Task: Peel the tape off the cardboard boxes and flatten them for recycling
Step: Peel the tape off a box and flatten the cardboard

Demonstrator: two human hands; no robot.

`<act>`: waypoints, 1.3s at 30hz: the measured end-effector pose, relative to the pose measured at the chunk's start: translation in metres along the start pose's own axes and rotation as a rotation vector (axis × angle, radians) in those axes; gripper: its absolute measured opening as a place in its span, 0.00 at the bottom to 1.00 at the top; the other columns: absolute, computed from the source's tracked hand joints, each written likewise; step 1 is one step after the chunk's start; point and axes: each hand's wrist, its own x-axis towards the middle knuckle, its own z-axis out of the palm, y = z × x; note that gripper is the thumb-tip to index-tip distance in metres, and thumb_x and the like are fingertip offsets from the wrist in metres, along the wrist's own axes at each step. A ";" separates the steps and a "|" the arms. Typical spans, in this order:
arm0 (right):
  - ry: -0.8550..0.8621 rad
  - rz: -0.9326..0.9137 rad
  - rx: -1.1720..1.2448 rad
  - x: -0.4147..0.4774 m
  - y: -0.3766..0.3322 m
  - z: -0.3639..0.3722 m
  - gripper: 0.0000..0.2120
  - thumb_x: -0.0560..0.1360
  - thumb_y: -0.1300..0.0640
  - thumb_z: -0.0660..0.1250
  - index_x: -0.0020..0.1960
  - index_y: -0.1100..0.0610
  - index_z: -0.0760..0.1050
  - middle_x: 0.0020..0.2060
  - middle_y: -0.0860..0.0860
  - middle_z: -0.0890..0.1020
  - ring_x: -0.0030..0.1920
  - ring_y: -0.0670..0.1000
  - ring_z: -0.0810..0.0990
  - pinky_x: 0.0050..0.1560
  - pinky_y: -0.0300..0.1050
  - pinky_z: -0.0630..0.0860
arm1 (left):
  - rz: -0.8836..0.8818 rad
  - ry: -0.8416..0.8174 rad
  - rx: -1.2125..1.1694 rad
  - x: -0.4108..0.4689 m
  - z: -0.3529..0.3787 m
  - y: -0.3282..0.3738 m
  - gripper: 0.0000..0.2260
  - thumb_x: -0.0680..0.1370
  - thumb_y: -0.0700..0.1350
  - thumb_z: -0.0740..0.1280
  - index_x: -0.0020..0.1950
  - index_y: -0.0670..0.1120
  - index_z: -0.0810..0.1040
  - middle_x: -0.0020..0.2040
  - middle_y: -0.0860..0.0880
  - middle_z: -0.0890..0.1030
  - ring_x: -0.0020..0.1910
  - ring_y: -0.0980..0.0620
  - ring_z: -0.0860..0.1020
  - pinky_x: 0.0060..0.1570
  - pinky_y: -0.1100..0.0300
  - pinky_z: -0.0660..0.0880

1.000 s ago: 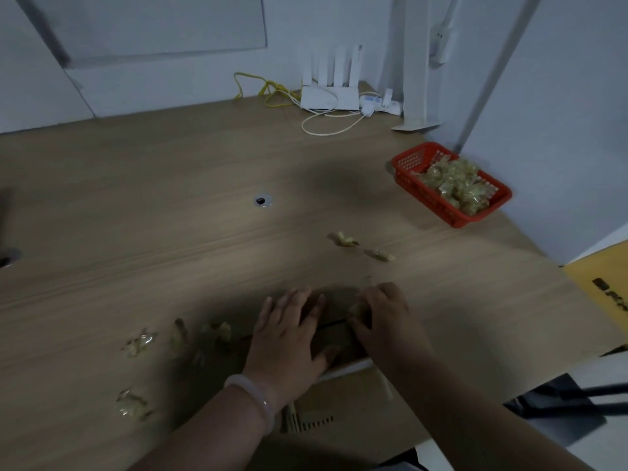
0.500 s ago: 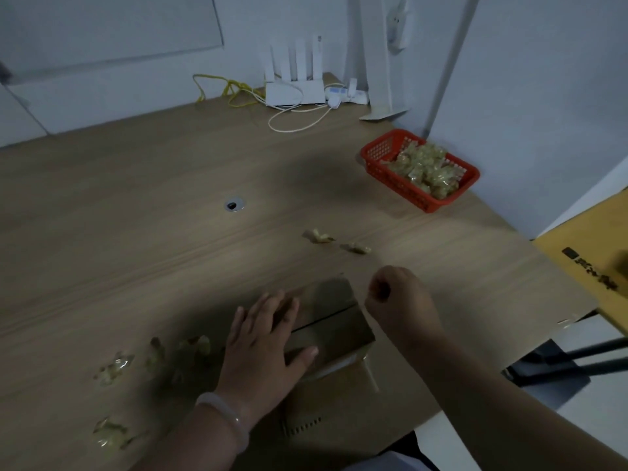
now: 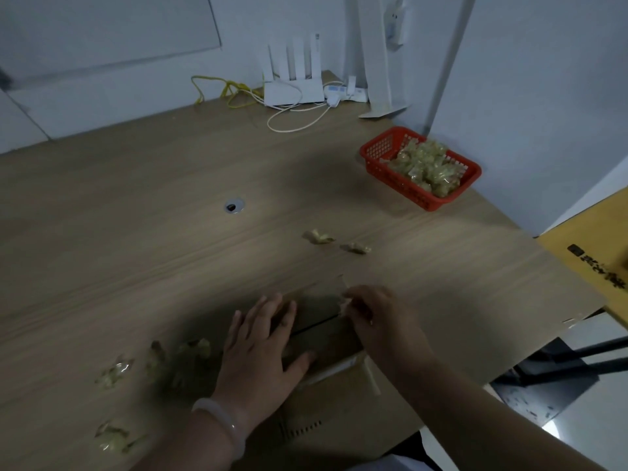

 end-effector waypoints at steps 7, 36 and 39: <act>-0.075 0.180 -0.022 0.009 0.007 0.000 0.11 0.73 0.47 0.70 0.53 0.51 0.81 0.47 0.47 0.77 0.46 0.46 0.78 0.48 0.40 0.74 | -0.010 -0.018 0.005 -0.002 -0.002 0.001 0.37 0.70 0.72 0.39 0.77 0.60 0.44 0.78 0.57 0.41 0.72 0.61 0.32 0.74 0.52 0.34; -0.184 0.360 0.694 0.012 0.034 0.001 0.16 0.80 0.58 0.62 0.45 0.40 0.83 0.46 0.43 0.85 0.51 0.44 0.82 0.58 0.49 0.78 | -0.019 0.005 -0.021 -0.004 -0.004 0.004 0.35 0.70 0.71 0.44 0.75 0.60 0.44 0.76 0.60 0.43 0.75 0.60 0.39 0.73 0.55 0.34; -0.168 0.587 0.861 0.015 0.037 0.000 0.09 0.76 0.63 0.68 0.47 0.51 0.84 0.45 0.52 0.86 0.49 0.51 0.84 0.57 0.53 0.79 | -0.013 -0.001 -0.021 -0.004 -0.002 0.002 0.34 0.71 0.72 0.44 0.74 0.61 0.42 0.74 0.62 0.40 0.75 0.60 0.38 0.73 0.55 0.34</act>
